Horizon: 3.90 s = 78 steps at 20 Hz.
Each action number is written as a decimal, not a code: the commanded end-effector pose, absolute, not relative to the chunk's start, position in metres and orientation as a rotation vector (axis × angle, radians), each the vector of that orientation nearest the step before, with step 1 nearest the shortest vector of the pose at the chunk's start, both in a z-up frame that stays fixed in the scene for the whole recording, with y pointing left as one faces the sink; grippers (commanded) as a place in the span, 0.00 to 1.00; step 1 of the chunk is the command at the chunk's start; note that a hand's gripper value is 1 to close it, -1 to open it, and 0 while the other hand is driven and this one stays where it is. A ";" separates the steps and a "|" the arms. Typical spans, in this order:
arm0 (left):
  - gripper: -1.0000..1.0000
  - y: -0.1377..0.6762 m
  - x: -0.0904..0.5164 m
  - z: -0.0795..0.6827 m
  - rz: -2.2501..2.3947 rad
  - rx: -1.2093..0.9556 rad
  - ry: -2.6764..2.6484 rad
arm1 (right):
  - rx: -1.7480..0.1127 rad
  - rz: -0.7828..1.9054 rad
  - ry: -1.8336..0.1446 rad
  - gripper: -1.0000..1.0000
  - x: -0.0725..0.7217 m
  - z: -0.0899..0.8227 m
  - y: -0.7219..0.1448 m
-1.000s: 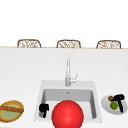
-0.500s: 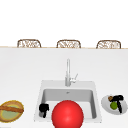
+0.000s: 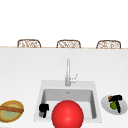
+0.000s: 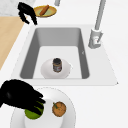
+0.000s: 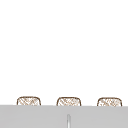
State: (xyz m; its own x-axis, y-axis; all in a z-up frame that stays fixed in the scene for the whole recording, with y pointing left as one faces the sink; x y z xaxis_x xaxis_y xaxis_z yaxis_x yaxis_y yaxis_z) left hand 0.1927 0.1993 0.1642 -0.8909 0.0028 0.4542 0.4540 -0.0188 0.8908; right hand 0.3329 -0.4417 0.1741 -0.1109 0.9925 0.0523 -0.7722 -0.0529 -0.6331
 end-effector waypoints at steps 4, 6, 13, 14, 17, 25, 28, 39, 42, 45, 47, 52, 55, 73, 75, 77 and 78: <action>0.50 0.199 0.193 0.164 -1.979 -0.478 -1.944 | -0.452 1.587 -0.616 0.00 0.330 0.171 -0.437; 0.50 0.199 0.193 0.164 -1.979 -0.478 -1.944 | -0.457 1.578 -0.623 0.00 0.324 0.168 -0.433; 0.50 0.199 0.193 0.164 -1.979 -0.478 -1.944 | -0.586 1.628 -0.635 1.00 0.334 0.155 -0.424; 0.50 0.199 0.193 0.164 -1.979 -0.478 -1.944 | -0.615 1.630 -0.664 1.00 0.335 0.152 -0.425; 0.50 0.199 0.193 0.164 -1.979 -0.478 -1.944 | -0.680 1.622 -0.740 1.00 0.341 0.152 -0.437; 0.50 0.199 0.193 0.164 -1.979 -0.478 -1.944 | -0.626 1.574 -0.763 0.00 0.353 0.161 -0.435; 0.50 0.199 0.193 0.164 -1.979 -0.478 -1.944 | -0.605 1.587 -0.756 0.00 0.353 0.164 -0.447; 0.50 0.199 0.193 0.164 -1.979 -0.478 -1.944 | -0.565 1.649 -0.677 0.00 0.346 0.155 -0.443; 0.50 0.199 0.193 0.164 -1.979 -0.478 -1.944 | -0.512 1.662 -0.628 0.00 0.353 0.145 -0.450; 0.50 0.199 0.193 0.164 -1.979 -0.478 -1.944 | -0.457 1.668 -0.622 0.00 0.363 0.139 -0.458; 0.50 0.199 0.193 0.164 -1.979 -0.478 -1.944 | -0.435 1.663 -0.647 0.00 0.369 0.129 -0.465; 0.50 0.199 0.193 0.164 -1.979 -0.478 -1.944 | -0.453 1.650 -0.693 0.00 0.386 0.118 -0.466; 0.50 0.199 0.193 0.164 -1.979 -0.478 -1.944 | -0.462 1.648 -0.711 0.00 0.390 0.107 -0.466; 0.50 0.199 0.193 0.164 -1.979 -0.478 -1.944 | -0.671 1.529 -0.897 1.00 0.364 0.160 -0.430; 0.50 0.199 0.193 0.164 -1.979 -0.478 -1.944 | -0.687 1.532 -0.882 1.00 0.359 0.171 -0.420; 0.50 0.199 0.193 0.164 -1.979 -0.478 -1.944 | -0.693 1.537 -0.876 1.00 0.354 0.183 -0.408; 0.50 0.199 0.193 0.164 -1.979 -0.478 -1.944 | -0.693 1.539 -0.876 1.00 0.352 0.188 -0.402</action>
